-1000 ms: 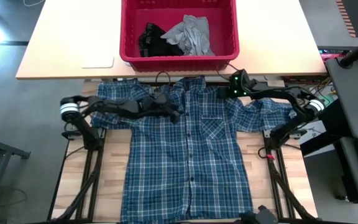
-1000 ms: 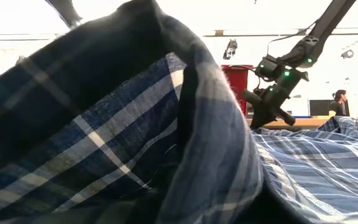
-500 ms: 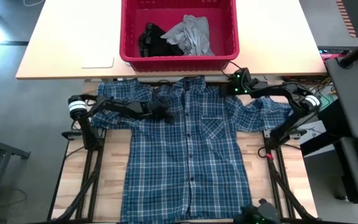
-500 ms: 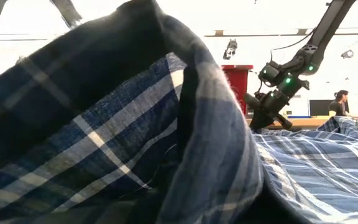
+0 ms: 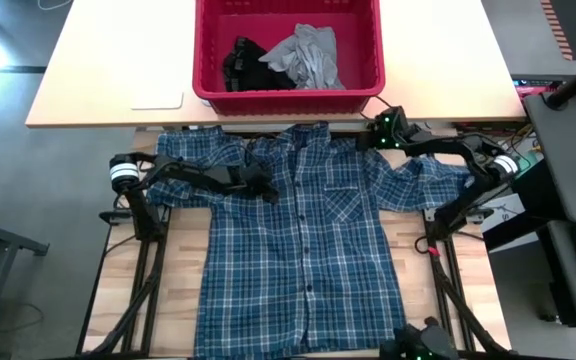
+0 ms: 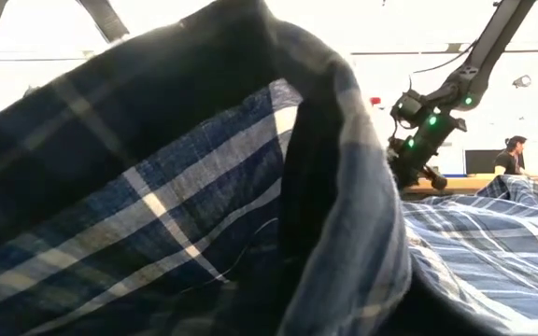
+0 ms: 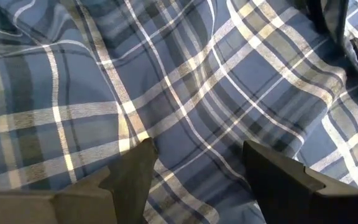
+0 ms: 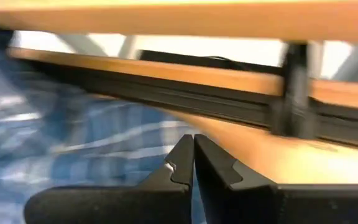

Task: Fold Laundry from Bin
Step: Fold the blue patterned long sleeve shirt

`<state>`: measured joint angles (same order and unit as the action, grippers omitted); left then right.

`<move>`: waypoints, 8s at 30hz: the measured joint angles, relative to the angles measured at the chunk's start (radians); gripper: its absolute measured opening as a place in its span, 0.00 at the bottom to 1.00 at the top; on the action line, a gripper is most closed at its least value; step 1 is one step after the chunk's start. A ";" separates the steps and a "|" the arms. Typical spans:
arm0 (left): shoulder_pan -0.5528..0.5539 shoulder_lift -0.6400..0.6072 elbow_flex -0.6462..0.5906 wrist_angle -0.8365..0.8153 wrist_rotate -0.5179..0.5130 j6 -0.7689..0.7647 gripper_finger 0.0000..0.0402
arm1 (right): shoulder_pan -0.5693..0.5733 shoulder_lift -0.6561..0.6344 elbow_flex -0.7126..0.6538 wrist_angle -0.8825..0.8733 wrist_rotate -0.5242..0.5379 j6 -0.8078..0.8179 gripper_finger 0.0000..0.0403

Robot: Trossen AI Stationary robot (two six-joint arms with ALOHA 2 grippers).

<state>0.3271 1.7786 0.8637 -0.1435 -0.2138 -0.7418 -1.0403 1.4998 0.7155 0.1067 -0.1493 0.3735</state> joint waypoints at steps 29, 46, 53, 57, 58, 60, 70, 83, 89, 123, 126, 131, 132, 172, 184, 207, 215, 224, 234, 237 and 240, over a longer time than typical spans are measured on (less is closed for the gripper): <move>-0.052 0.259 0.416 0.135 0.120 0.244 0.58 | 0.056 -0.285 -0.080 -0.641 -0.033 -0.157 0.02; -0.095 0.476 0.786 -0.417 -0.048 0.228 0.58 | 0.101 -0.353 -0.205 -0.652 0.172 -0.134 0.02; -0.138 0.481 0.885 -0.491 -0.032 0.225 0.58 | 0.162 -0.430 -0.116 -0.724 0.168 -0.167 0.02; -0.177 0.461 0.975 -0.557 -0.078 0.221 0.58 | 0.212 -0.480 -0.018 -0.861 0.177 -0.165 0.02; -0.188 0.457 0.985 -0.560 -0.094 0.230 0.58 | 0.227 -0.494 0.006 -0.901 0.177 -0.162 0.02; -0.204 0.453 0.986 -0.563 -0.109 0.244 0.58 | 0.263 -0.520 0.055 -0.985 0.201 -0.148 0.02; -0.222 0.192 0.620 -0.428 -0.151 0.232 0.58 | 0.544 -0.608 0.162 -1.055 0.282 0.053 0.02; -0.256 -0.525 0.135 -0.574 -0.195 0.036 0.58 | 0.922 -0.421 0.177 -0.717 0.308 0.301 0.07; -0.145 -0.725 0.135 -0.850 -0.247 -0.140 0.67 | 0.949 -0.275 0.262 -0.702 0.310 0.292 0.27; 0.483 -0.532 0.157 -1.281 -0.346 -0.186 0.77 | 0.955 -0.052 0.587 -0.843 0.335 -0.079 0.57; 0.499 -0.522 0.157 -1.210 -0.261 -0.107 0.74 | 0.955 -0.059 0.587 -0.867 0.335 -0.087 0.57; 0.510 -0.471 0.155 -1.209 -0.174 -0.029 0.40 | 0.955 -0.086 0.586 -0.944 0.335 -0.086 0.57; 0.513 -0.464 0.155 -1.209 -0.159 -0.010 0.30 | 0.955 -0.094 0.586 -0.960 0.336 -0.084 0.57; -0.317 -0.727 0.009 -1.428 0.844 -0.240 0.00 | 0.948 -0.430 0.583 -1.151 0.577 -0.006 0.56; -0.327 -0.616 -0.039 -1.427 0.642 -0.286 0.16 | 0.948 -0.430 0.583 -1.151 0.559 -0.005 0.56; -0.131 -0.519 0.531 -1.350 0.237 -0.263 0.71 | 0.682 -0.431 0.453 -1.077 0.315 -0.152 0.56; 0.211 -0.356 0.445 -1.221 -0.020 -0.088 0.66 | 0.599 -0.432 0.278 -0.937 0.149 -0.218 0.56; 0.373 -0.209 0.288 -0.966 -0.154 -0.060 0.64 | 0.599 -0.460 0.208 -0.934 0.150 -0.260 0.56; 0.402 -0.086 0.237 -0.783 -0.076 0.033 0.36 | 0.588 -0.460 0.208 -0.851 0.178 -0.235 0.56; 0.403 -0.076 0.210 -0.789 -0.083 0.033 0.10 | 0.583 -0.450 0.208 -0.781 0.187 -0.218 0.56; 0.403 -0.113 0.194 -0.814 -0.083 0.034 0.04 | 0.581 -0.435 0.208 -0.713 0.187 -0.226 0.56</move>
<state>0.7303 1.6660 1.0580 -0.9580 -0.2970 -0.7073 -0.4591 1.0644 0.9234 -0.6058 0.0376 0.1472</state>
